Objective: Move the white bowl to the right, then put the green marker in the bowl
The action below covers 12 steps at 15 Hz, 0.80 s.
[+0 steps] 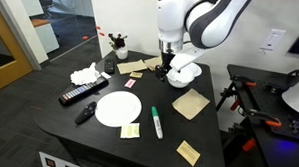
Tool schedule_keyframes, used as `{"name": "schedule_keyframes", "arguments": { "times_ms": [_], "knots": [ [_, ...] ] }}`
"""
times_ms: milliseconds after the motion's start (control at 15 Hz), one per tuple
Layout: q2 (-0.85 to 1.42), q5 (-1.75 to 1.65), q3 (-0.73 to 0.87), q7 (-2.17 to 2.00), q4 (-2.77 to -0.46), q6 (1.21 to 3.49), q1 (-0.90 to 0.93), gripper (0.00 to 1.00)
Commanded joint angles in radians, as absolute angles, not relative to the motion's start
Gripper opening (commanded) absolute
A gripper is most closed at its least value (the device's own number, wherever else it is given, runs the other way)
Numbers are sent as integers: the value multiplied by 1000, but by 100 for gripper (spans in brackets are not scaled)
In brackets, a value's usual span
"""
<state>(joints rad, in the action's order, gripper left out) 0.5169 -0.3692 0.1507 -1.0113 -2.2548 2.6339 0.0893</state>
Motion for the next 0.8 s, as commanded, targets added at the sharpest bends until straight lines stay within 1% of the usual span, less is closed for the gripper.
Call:
{"name": "schedule_keyframes", "arguments": {
  "times_ms": [0, 400, 733],
  "knots": [
    [591, -297, 172, -956, -2178, 2644, 99, 100],
    [670, -208, 182, -918, -2101, 2619, 105, 100],
    [703, -171, 197, -906, -2082, 2615, 109, 100]
  ]
}}
